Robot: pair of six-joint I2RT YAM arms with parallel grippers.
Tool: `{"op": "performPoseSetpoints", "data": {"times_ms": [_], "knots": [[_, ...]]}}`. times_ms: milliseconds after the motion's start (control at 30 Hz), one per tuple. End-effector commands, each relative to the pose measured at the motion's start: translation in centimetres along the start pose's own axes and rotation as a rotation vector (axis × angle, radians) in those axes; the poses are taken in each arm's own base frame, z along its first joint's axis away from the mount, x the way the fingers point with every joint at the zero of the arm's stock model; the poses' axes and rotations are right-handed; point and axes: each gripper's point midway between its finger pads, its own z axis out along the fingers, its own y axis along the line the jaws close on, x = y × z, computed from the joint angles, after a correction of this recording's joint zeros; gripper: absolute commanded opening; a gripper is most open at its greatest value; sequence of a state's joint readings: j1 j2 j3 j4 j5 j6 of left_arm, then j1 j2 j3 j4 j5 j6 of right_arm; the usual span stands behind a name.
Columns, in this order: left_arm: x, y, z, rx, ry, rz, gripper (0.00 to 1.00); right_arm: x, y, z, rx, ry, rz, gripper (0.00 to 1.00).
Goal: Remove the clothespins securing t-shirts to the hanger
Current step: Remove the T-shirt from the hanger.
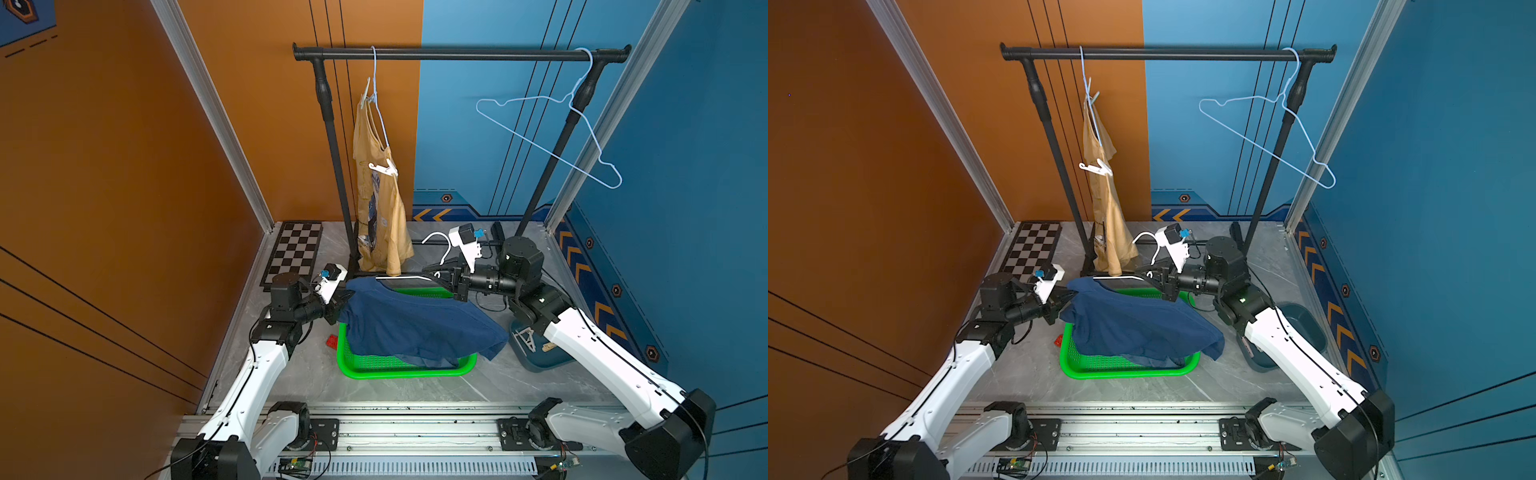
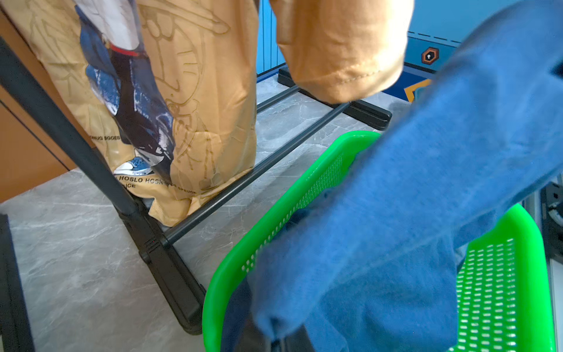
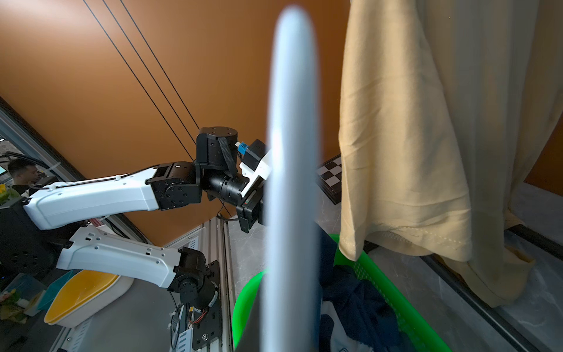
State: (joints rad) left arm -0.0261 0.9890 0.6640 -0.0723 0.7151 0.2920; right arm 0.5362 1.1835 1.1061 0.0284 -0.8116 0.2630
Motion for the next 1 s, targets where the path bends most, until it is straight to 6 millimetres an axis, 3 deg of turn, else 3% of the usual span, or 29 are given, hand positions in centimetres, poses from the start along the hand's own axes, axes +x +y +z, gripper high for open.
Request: {"op": "performPoseSetpoints", "data": {"times_ms": [0,167,400,700,967], "knots": [[-0.7,2.6,-0.9,-0.128,-0.01,-0.087,0.0,-1.6,1.5,-1.6,-0.024,-0.037,-0.077,0.0],[-0.7,4.5,-1.9,-0.202,-0.025,-0.173,0.0,-2.9,1.3,-3.4,-0.013,-0.113,-0.082,0.0],[-1.0,4.3,-2.0,-0.174,-0.045,-0.194,0.0,-4.3,0.9,-4.6,0.018,-0.183,-0.086,0.0],[-4.3,1.0,-2.0,-0.071,-0.124,-0.165,0.0,-5.5,0.2,-1.3,0.063,-0.256,-0.123,0.0],[-4.8,-1.6,-2.9,-0.051,-0.165,-0.133,0.0,-7.6,0.2,2.1,0.076,-0.321,-0.177,0.0]]}}
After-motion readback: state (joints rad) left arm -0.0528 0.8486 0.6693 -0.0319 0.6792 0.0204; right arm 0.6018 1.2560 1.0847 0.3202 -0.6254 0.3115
